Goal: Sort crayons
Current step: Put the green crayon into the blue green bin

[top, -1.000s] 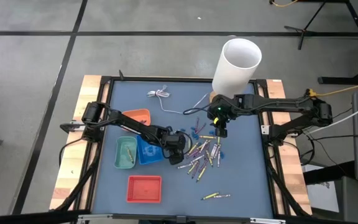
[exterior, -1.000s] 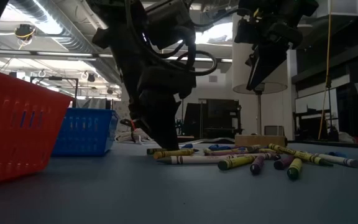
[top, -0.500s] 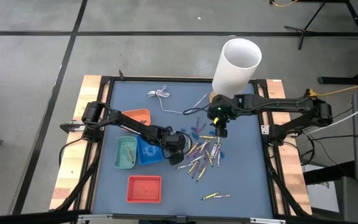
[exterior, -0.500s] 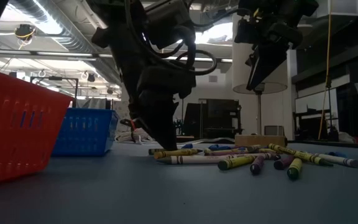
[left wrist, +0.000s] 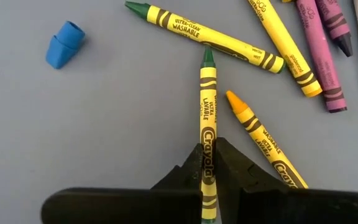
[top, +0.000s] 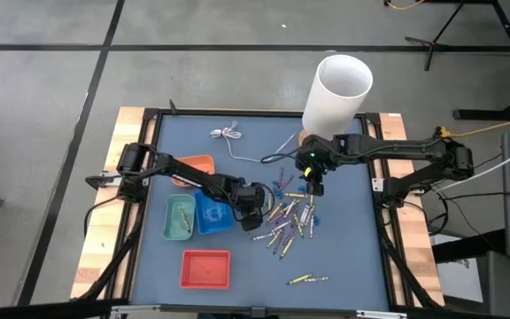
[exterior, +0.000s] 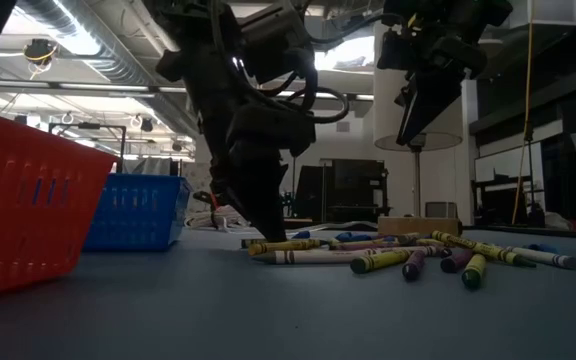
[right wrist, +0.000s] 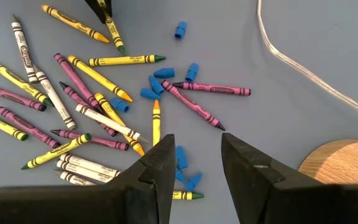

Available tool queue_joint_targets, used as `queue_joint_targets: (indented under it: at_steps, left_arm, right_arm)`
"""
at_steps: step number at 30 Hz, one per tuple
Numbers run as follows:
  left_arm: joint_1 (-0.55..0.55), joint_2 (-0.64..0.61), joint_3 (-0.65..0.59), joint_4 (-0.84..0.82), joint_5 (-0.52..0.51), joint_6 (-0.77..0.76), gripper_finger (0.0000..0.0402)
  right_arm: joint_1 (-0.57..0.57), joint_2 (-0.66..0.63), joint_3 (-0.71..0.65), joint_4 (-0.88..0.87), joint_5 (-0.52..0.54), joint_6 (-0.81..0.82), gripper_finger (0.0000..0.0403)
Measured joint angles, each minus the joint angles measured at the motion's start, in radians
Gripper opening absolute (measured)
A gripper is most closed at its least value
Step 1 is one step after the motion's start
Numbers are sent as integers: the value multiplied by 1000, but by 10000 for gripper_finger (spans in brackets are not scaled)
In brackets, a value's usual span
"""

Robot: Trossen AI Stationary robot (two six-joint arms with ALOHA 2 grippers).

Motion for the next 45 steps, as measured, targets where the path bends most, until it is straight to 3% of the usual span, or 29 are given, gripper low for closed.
queue_joint_targets:
  at_steps: [13,20,26,34,41,45]
  left_arm:
    - [-1,0,192,-242,1,58,4]
    - [-36,0,346,-511,-9,60,4]
    - [-107,0,444,-713,-79,34,4]
    - [-233,-40,451,-970,-198,-202,5]
    - [-377,-136,451,-1200,-306,-562,5]
    - [-468,-197,414,-1202,-366,-740,5]
  right_arm:
    - [0,0,0,0,0,0,129]
    - [0,0,0,-1,0,0,129]
    - [0,0,0,-3,0,0,129]
    - [0,0,0,-9,0,0,129]
    - [0,0,0,-9,0,0,129]
    - [0,0,0,-10,0,0,129]
